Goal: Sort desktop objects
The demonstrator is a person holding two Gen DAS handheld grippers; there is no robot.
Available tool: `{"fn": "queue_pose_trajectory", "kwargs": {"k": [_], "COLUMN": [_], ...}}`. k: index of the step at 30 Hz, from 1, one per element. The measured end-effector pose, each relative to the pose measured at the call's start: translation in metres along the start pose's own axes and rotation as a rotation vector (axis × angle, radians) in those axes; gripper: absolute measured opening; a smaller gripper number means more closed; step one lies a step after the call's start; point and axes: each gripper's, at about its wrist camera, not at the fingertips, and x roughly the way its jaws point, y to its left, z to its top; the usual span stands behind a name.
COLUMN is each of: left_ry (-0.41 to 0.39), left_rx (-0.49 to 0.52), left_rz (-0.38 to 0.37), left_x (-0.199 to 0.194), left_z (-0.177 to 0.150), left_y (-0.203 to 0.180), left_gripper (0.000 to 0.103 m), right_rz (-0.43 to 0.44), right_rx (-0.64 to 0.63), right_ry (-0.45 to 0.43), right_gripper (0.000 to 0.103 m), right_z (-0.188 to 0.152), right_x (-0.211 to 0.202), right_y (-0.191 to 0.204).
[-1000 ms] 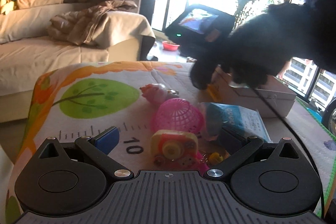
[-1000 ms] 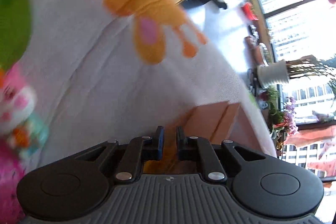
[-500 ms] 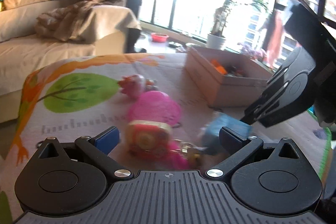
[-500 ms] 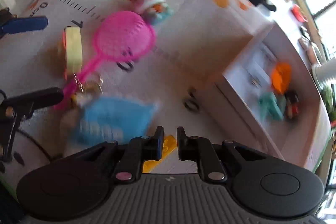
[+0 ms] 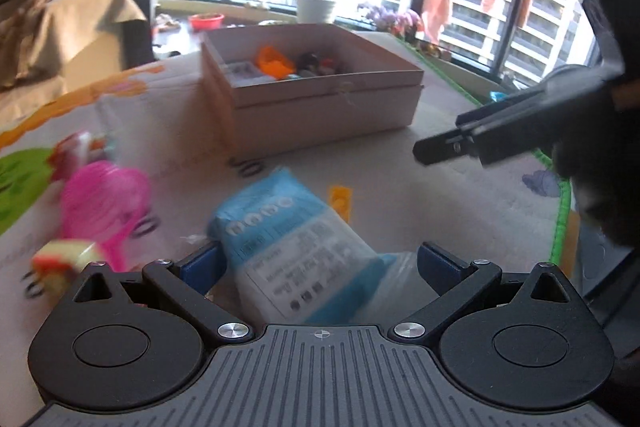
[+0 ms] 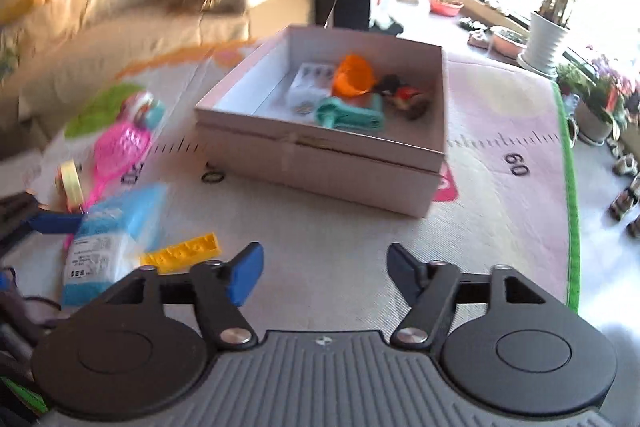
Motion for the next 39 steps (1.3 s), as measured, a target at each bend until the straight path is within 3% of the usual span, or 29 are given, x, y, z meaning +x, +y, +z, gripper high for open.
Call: {"fn": "queue_pose_trajectory", "kwargs": {"k": [1, 6, 9, 14, 18, 20, 22, 23, 26, 28, 29, 31, 33, 36, 39], "left_ry": [0.003, 0.019, 0.024, 0.038, 0.046, 0.034, 0.011, -0.001, -0.03, -0.031, -0.029, -0.015, 0.012, 0.05, 0.061], "left_rx": [0.004, 0.068, 0.076, 0.072, 0.069, 0.058, 0.042, 0.034, -0.028, -0.08, -0.1, -0.137, -0.174, -0.227, -0.224], "left_rz": [-0.003, -0.001, 0.072, 0.173, 0.232, 0.248, 0.269, 0.279, 0.288, 0.279, 0.273, 0.248, 0.21, 0.17, 0.185], "left_x": [0.005, 0.014, 0.01, -0.003, -0.014, -0.022, -0.029, -0.032, -0.04, -0.042, -0.04, -0.036, -0.028, -0.008, 0.013], "left_z": [0.003, 0.01, 0.008, 0.002, -0.001, 0.001, 0.004, 0.006, 0.014, 0.018, 0.02, 0.024, 0.026, 0.034, 0.044], "left_y": [-0.002, -0.012, -0.009, 0.007, 0.018, 0.021, 0.025, 0.028, 0.038, 0.043, 0.045, 0.045, 0.044, 0.04, 0.031], "left_gripper": [0.103, 0.103, 0.103, 0.103, 0.103, 0.103, 0.103, 0.103, 0.103, 0.103, 0.103, 0.103, 0.103, 0.103, 0.103], "right_rz": [0.007, 0.047, 0.084, 0.158, 0.175, 0.214, 0.251, 0.26, 0.209, 0.19, 0.191, 0.168, 0.16, 0.131, 0.073], "right_rx": [0.022, 0.134, 0.186, 0.301, 0.203, 0.163, 0.054, -0.021, -0.177, -0.207, -0.207, -0.207, -0.183, -0.144, -0.128], "right_ry": [-0.022, -0.04, -0.028, -0.076, -0.035, -0.067, -0.093, -0.1, -0.097, -0.071, -0.059, -0.08, -0.077, -0.078, -0.094], "right_gripper": [0.088, 0.092, 0.103, 0.103, 0.103, 0.102, 0.087, 0.084, 0.068, 0.052, 0.051, 0.029, 0.016, 0.015, 0.015], "right_z": [-0.005, -0.026, -0.034, -0.04, -0.034, -0.032, -0.028, -0.027, -0.023, -0.018, -0.018, -0.018, -0.016, -0.021, -0.036], "right_x": [-0.001, 0.016, 0.024, 0.025, 0.027, 0.024, 0.022, 0.021, 0.029, 0.042, 0.047, 0.048, 0.046, 0.039, 0.031], "right_y": [-0.005, -0.021, -0.031, -0.043, -0.037, -0.028, -0.006, 0.008, 0.048, 0.062, 0.065, 0.066, 0.059, 0.044, 0.031]}}
